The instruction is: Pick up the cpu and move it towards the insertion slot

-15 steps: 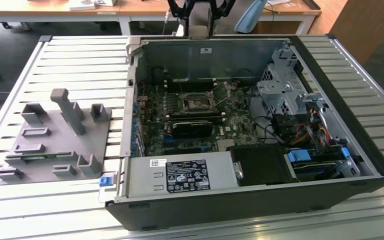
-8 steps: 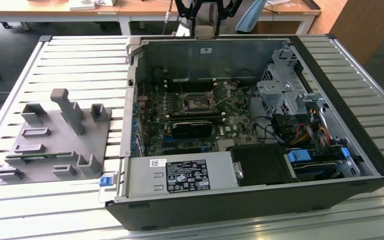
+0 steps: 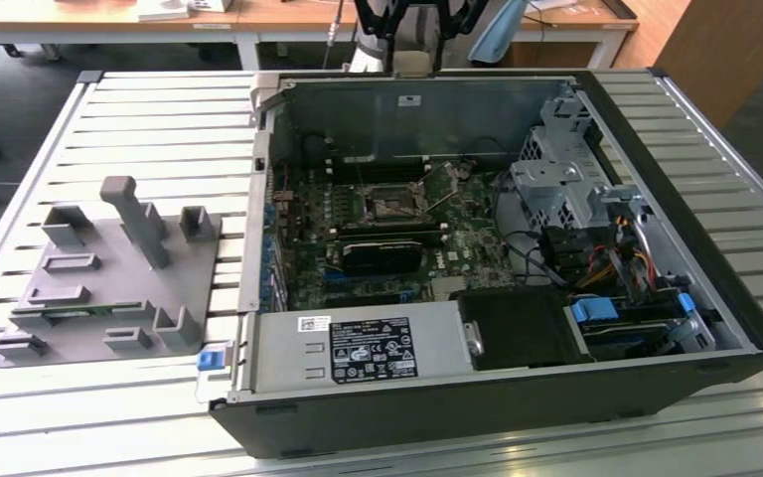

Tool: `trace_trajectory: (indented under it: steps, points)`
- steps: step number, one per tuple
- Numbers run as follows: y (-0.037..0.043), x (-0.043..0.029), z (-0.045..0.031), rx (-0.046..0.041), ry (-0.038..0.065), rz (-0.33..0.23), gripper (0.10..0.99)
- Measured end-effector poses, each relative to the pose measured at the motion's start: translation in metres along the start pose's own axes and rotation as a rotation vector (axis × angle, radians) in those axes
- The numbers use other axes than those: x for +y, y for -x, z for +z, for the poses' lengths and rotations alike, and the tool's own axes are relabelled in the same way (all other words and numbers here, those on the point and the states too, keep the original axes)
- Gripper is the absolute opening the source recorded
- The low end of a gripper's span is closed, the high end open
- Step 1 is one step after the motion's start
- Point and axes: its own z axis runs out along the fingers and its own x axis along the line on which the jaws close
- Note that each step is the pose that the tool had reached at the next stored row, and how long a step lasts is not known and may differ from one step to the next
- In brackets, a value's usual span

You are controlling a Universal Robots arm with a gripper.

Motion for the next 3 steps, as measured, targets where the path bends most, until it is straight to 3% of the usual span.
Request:
trace_trajectory:
  steps: [3]
  points:
    - [0.0001,0.0,0.0,0.0001,0.0,0.0,0.541]
